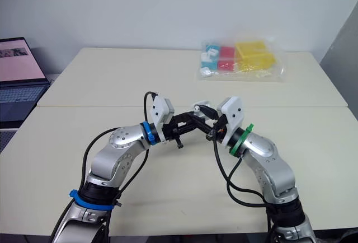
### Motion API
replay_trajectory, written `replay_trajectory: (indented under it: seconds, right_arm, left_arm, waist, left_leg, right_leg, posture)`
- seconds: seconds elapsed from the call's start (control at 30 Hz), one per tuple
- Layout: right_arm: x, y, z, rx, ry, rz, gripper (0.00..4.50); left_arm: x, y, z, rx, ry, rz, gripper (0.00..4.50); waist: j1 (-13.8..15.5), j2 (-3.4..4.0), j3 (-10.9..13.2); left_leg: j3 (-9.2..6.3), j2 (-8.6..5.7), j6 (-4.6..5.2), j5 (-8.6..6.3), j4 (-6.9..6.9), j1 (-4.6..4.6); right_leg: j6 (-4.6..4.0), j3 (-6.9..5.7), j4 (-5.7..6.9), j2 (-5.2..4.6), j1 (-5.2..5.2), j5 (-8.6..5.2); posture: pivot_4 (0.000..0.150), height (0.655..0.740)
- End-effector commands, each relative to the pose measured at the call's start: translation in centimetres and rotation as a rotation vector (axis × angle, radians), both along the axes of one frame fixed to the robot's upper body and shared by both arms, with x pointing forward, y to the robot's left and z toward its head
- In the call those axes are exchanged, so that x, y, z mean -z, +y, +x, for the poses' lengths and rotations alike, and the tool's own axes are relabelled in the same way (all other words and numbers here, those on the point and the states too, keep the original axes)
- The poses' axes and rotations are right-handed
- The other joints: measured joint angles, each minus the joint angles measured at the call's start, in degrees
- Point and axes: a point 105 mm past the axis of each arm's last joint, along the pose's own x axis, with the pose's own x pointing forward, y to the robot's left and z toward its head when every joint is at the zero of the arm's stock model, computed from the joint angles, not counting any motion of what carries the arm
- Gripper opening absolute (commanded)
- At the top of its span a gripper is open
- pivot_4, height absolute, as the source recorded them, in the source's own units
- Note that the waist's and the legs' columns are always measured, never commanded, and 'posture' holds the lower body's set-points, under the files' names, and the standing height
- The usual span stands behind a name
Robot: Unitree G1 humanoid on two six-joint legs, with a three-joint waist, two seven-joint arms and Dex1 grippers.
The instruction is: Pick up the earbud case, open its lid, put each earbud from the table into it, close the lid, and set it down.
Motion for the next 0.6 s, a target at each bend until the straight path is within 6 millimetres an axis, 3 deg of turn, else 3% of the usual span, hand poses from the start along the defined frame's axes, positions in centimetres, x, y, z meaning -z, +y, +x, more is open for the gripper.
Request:
replay_trajectory:
  seconds: [0.03, 0.6]
  right_arm:
    - [-0.6, -0.7, -0.3, 0.012, -0.026, -0.012, 2.77]
    - [-1.3, -1.8, -1.0, 0.049, -0.053, -0.048, 2.77]
  left_arm:
    - [-1.8, -0.1, -0.5, 0.020, -0.066, -0.032, 0.78]
    - [-1.9, -0.1, -0.6, 0.017, -0.065, -0.036, 0.78]
  waist:
    - [0.00, 0.00, 0.00]
    - [0.00, 0.00, 0.00]
  left_leg:
    - [0.00, 0.00, 0.00, 0.00, 0.00, 0.00]
    - [0.00, 0.00, 0.00, 0.00, 0.00, 0.00]
  right_leg:
    - [0.00, 0.00, 0.00, 0.00, 0.00, 0.00]
    - [0.04, 0.01, 0.00, 0.00, 0.00, -0.02]
  posture:
    - [0.150, 0.7400]
    - [0.150, 0.7400]
